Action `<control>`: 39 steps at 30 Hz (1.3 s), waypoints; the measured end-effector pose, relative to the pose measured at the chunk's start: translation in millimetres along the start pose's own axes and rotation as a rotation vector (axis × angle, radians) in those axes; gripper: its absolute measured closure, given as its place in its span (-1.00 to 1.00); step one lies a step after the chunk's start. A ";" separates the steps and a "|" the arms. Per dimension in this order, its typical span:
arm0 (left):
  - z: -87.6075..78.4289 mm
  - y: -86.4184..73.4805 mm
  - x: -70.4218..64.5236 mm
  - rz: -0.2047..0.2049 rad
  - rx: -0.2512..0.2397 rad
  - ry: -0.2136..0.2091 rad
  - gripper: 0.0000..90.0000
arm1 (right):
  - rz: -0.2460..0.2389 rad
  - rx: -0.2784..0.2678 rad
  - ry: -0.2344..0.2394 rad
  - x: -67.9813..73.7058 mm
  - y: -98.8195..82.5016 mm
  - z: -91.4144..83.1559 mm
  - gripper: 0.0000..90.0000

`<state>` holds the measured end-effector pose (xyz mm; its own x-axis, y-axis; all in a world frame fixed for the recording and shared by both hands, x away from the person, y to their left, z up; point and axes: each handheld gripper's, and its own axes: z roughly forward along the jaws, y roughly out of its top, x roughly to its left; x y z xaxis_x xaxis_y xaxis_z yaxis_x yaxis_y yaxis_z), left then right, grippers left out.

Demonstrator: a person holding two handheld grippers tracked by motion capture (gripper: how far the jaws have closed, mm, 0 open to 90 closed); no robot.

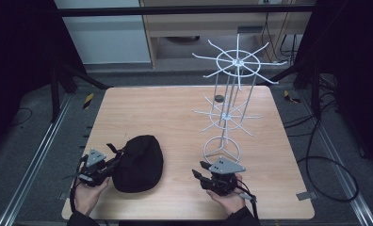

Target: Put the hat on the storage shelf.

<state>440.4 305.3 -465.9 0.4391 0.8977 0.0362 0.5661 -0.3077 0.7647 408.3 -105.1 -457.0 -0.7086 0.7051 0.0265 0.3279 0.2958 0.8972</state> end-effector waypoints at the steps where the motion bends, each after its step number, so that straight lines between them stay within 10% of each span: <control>1: 1.9 -0.8 0.8 0.002 0.012 0.005 0.77 | -0.001 0.006 -0.008 -1.7 -1.4 -1.3 0.25; 14: 0.5 -2.7 4.2 -0.069 0.070 0.072 0.44 | 0.052 -0.008 -0.116 -34.0 -11.6 -36.5 0.12; 24: -27.1 16.4 -8.5 -0.102 -0.056 0.042 0.25 | 0.134 -0.007 -0.235 -65.9 -25.7 -67.6 0.02; 39: -47.5 57.3 -39.9 -0.007 -0.110 -0.034 0.15 | 0.191 0.036 -0.301 -89.1 -37.8 -81.5 -0.08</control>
<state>422.1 266.8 -392.9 0.4598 0.8880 0.0106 0.4903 -0.2638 0.8307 408.2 -231.5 -457.3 -0.4182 0.9066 0.0563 0.4624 0.1591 0.8723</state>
